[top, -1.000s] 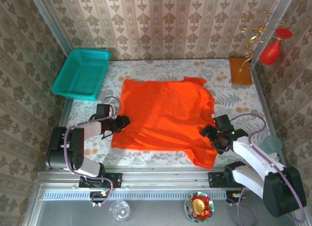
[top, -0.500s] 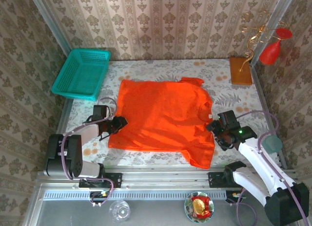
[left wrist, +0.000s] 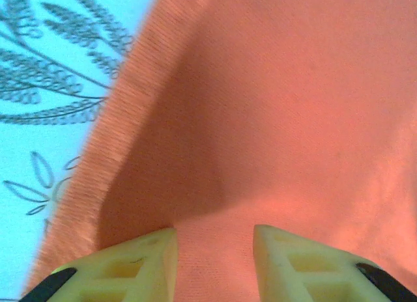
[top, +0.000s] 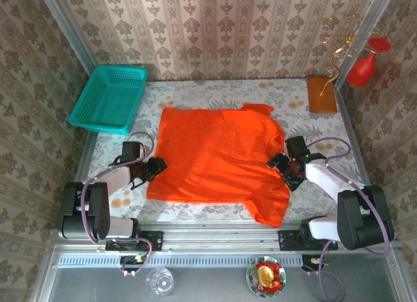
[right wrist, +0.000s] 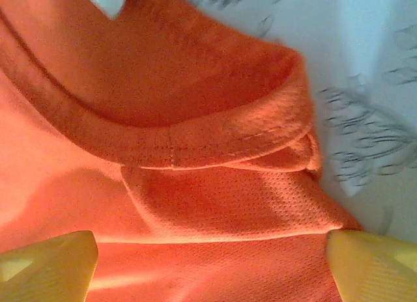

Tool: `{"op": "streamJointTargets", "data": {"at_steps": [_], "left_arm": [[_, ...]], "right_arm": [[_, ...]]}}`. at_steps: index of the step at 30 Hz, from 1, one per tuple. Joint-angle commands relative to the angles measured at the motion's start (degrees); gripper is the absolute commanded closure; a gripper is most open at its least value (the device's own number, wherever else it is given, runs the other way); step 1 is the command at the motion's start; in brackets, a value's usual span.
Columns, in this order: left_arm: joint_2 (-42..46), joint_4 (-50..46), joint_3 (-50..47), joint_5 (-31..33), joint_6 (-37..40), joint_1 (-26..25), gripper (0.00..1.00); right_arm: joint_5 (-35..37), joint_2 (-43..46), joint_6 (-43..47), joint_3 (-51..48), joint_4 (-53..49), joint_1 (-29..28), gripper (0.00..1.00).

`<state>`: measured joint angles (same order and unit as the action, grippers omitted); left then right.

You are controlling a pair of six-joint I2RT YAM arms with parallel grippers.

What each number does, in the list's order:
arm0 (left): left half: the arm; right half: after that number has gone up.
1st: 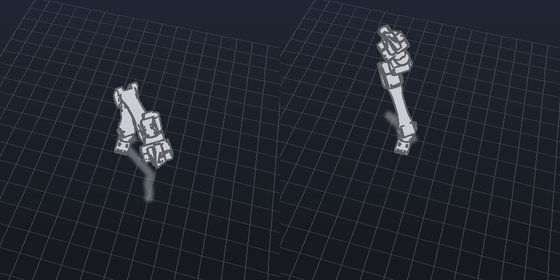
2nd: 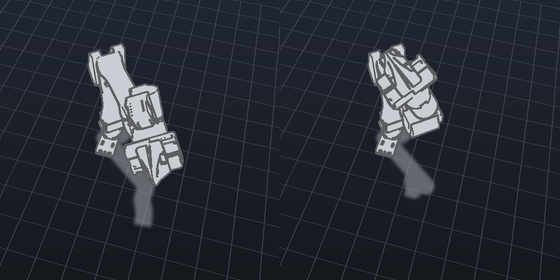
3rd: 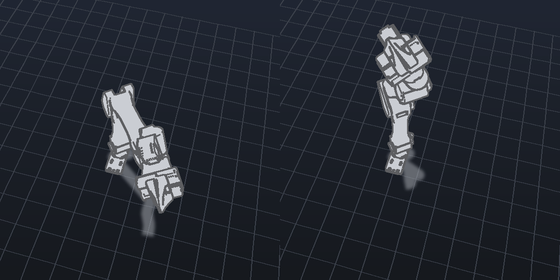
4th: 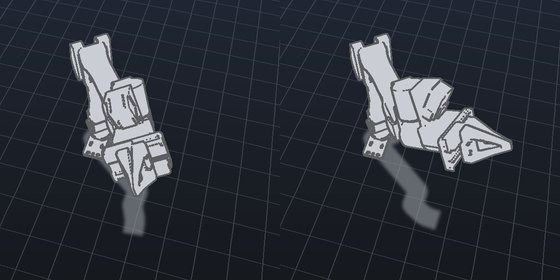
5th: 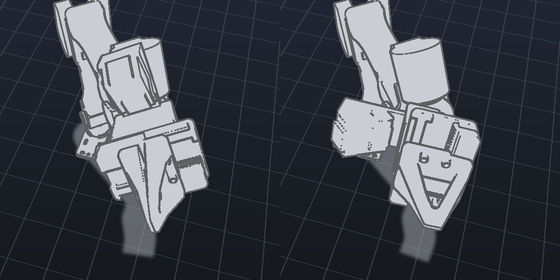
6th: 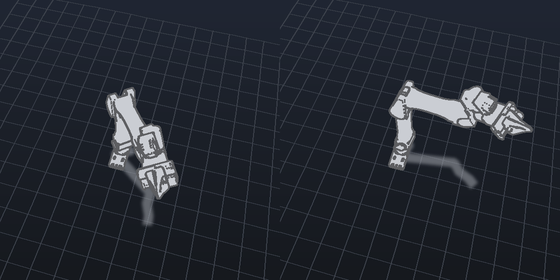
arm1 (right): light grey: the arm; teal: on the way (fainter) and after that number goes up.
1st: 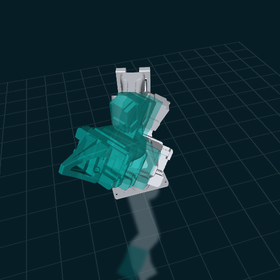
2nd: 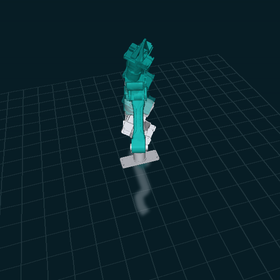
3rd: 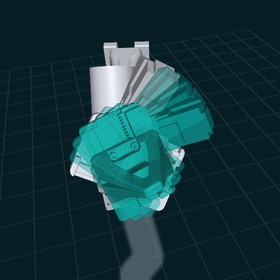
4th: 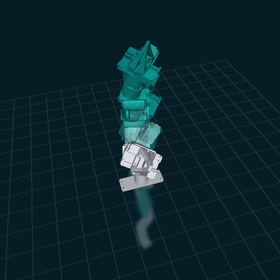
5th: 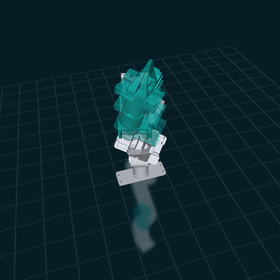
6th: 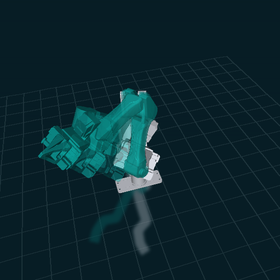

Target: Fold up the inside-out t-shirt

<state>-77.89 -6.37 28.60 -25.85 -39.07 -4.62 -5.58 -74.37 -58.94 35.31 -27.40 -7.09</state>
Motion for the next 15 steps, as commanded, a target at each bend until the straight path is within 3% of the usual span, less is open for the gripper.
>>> {"op": "streamJointTargets", "data": {"at_steps": [1,6,10,12,15], "left_arm": [[0.13,-0.84,-1.82,1.06,1.28,1.06,0.64],[1.12,-2.17,-0.96,-0.19,1.52,1.05,0.65],[6.40,-8.79,2.56,1.09,3.21,-0.39,0.65],[8.98,-11.95,4.09,1.96,4.23,-1.23,0.65],[11.46,-15.42,5.15,2.38,4.88,-3.20,0.65]], "right_arm": [[11.75,0.08,-6.69,0.50,-15.36,0.85,0.07],[12.30,6.07,-2.43,2.40,-15.50,0.85,0.09],[13.87,8.53,10.27,4.91,-12.40,1.67,0.14],[7.45,8.56,19.06,5.03,-6.80,2.53,0.15],[-2.27,5.63,23.99,5.85,0.09,4.62,0.17]]}}
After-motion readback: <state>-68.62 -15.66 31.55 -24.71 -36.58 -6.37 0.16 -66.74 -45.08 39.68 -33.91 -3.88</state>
